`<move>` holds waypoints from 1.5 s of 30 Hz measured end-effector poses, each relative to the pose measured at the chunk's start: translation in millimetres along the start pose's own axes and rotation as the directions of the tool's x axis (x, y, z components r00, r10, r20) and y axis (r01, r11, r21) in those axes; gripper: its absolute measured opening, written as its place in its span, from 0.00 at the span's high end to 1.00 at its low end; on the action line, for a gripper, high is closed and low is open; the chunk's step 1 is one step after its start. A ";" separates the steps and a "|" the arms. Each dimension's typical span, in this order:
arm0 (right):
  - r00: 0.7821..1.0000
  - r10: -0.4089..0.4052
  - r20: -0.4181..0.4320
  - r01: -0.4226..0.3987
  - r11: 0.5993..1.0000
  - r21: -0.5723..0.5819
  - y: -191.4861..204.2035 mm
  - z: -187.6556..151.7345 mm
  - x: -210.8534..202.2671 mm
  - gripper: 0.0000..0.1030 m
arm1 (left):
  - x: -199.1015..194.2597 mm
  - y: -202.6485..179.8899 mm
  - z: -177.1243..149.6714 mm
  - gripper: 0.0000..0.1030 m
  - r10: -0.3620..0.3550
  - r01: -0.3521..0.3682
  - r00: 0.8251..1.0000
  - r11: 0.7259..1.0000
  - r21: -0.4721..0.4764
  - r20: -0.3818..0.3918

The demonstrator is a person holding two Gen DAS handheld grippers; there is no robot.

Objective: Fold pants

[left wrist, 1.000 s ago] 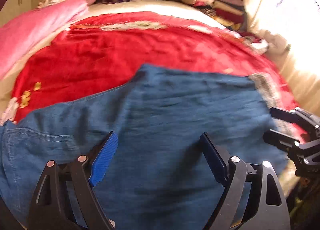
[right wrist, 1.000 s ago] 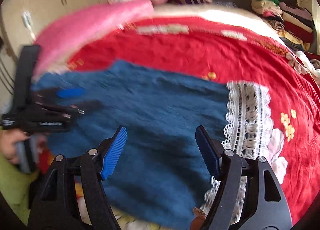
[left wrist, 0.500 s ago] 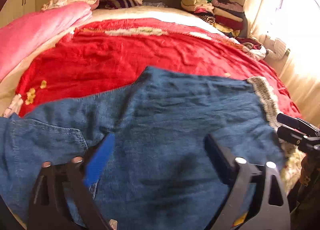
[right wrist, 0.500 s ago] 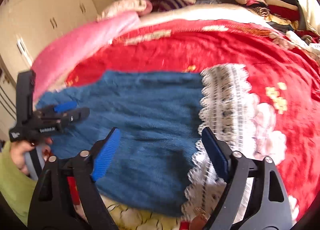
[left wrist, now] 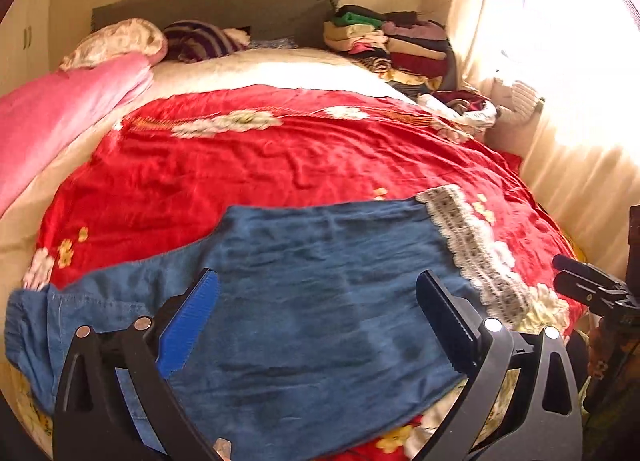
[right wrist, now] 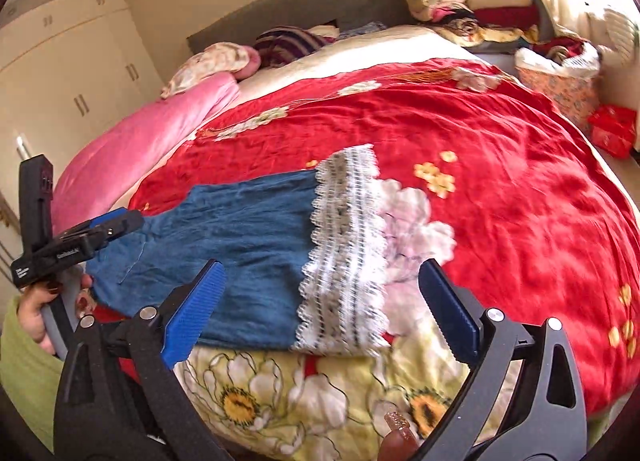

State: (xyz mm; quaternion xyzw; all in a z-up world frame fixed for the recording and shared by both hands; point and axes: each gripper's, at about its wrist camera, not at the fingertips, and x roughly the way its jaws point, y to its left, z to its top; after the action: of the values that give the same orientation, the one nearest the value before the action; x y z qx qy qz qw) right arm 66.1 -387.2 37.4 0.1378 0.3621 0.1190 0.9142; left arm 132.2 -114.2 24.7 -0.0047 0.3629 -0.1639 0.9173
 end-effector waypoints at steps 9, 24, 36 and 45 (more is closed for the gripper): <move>1.000 0.001 -0.013 0.000 0.997 0.081 -18.5 -12.3 5.0 0.10 | 29.0 -38.9 22.9 0.04 -0.058 0.062 0.997 0.995 0.083 -0.050; 0.994 0.023 -0.110 -0.009 0.992 0.124 -19.9 -30.9 40.9 0.10 | 124.5 -87.9 57.4 0.04 -0.120 0.163 0.976 0.957 0.240 -0.182; 0.994 0.021 -0.110 -0.007 0.992 0.124 -14.7 -38.1 49.8 0.10 | 184.3 -93.9 72.1 0.06 -0.223 0.308 0.924 0.915 0.261 -0.310; 0.991 0.074 -0.109 -0.061 0.991 0.118 -6.8 -44.0 58.9 0.18 | 209.5 -98.0 59.8 0.39 -0.333 0.443 0.858 0.865 0.235 -0.392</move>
State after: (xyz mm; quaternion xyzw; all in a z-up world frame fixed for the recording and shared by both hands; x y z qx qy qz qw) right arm 78.1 -367.5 -32.8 0.1953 0.4145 0.1364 0.8783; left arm 286.0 -277.2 -57.9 0.0969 0.4750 -0.4022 0.7767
